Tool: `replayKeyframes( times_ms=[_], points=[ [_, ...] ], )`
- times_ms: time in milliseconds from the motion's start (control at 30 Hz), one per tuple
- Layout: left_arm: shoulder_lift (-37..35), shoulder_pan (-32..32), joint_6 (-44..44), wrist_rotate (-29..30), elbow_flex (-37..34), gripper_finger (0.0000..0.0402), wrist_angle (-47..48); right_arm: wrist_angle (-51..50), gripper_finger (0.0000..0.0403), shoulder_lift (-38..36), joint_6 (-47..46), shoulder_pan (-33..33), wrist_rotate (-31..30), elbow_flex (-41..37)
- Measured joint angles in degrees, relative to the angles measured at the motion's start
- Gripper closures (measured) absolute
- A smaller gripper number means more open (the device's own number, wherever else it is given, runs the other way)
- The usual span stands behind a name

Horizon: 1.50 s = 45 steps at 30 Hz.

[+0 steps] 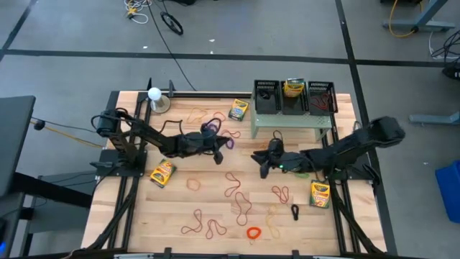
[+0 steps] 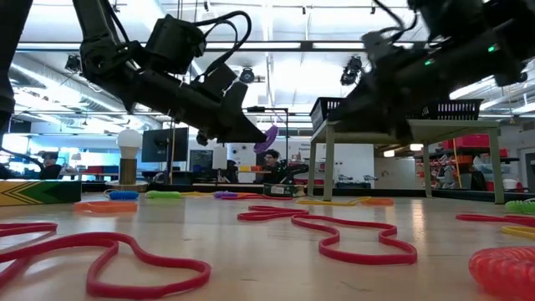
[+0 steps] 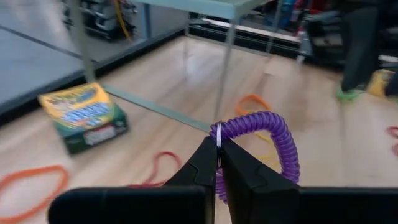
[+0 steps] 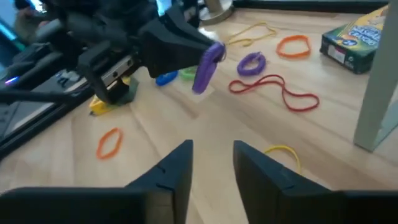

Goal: Pick & Place Office Desk Supplies
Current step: Put the bottom purple spring keychain into the left black basket on the shelf

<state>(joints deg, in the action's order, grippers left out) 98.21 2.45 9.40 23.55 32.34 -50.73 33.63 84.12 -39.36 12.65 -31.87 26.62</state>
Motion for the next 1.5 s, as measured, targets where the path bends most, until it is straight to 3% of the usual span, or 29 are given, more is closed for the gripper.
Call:
replayKeyframes(
  times_ms=[267,500,633,867,1233,1500],
  points=[
    [0.0,-1.02,-2.54,1.94,0.0,0.0386,-1.78,7.48,0.0225,12.37,0.61,-1.87,-3.28,6.66],
    [0.0,-3.07,-4.32,1.95,0.0,0.0386,-2.38,13.09,0.0219,14.58,6.57,-2.19,-2.5,8.23],
    [0.0,-3.64,-4.66,1.94,0.02,0.0386,-3.94,14.3,0.0227,14.58,7.05,-3.18,-2.04,8.25],
    [0.0,-3.62,-3.91,1.88,0.02,0.0386,-4.93,16.65,0.0244,14.58,10.06,-4.84,5.27,8.28],
    [0.0,-4.22,-3.39,1.94,0.02,0.0385,-5.72,15.27,0.0251,14.58,13.31,-7.51,7.49,11.12],
    [0.0,-5.21,-4.05,1.55,0.07,0.0382,-7.06,10.77,0.0307,14.58,14.56,-7.67,7.82,12.87]
  ],
)
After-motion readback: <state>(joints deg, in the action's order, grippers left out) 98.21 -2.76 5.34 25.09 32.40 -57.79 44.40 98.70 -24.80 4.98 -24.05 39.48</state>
